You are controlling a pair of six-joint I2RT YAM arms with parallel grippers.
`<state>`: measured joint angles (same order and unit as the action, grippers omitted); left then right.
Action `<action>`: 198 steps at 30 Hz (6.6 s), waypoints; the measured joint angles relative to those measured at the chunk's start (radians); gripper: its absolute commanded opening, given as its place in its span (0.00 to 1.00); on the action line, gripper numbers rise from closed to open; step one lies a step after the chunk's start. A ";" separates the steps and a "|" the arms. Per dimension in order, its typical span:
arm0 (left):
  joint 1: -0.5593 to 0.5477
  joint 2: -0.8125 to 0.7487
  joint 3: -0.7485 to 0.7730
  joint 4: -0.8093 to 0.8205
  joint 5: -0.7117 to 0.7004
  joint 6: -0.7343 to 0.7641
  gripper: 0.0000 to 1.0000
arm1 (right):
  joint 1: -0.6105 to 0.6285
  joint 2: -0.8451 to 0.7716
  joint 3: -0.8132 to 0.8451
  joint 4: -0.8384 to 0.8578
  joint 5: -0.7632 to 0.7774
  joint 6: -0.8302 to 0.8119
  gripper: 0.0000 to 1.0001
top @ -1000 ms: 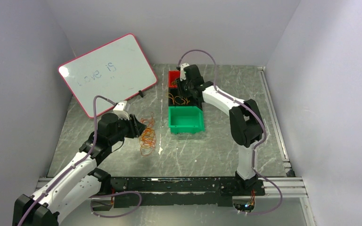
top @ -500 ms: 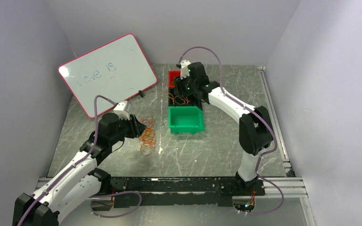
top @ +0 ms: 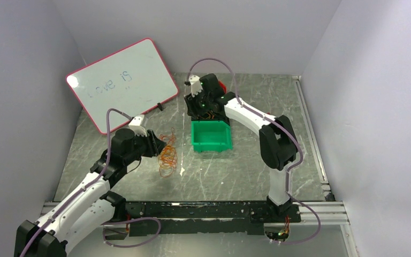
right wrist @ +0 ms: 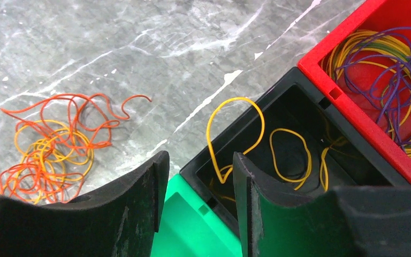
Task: Untangle the cables
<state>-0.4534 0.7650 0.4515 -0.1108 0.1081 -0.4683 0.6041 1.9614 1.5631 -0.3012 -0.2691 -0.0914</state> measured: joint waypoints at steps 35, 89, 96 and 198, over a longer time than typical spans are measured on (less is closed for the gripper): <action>0.000 -0.021 0.000 -0.008 -0.002 0.000 0.43 | -0.047 0.209 0.093 -0.043 0.212 0.072 0.00; 0.000 0.186 0.047 -0.106 -0.193 -0.112 0.49 | 0.227 -0.460 -0.542 0.198 0.212 0.494 0.40; 0.010 0.336 0.103 -0.103 -0.267 -0.093 0.50 | 0.229 -0.524 -0.543 0.205 0.204 0.489 0.41; 0.084 0.022 0.559 -0.298 0.476 0.460 0.07 | 0.175 -0.497 -0.708 0.867 0.433 0.086 0.28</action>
<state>-0.3698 0.7872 1.0103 -0.4084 0.5838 -0.0078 0.7788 1.4647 0.8555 0.5663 0.1638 -0.0051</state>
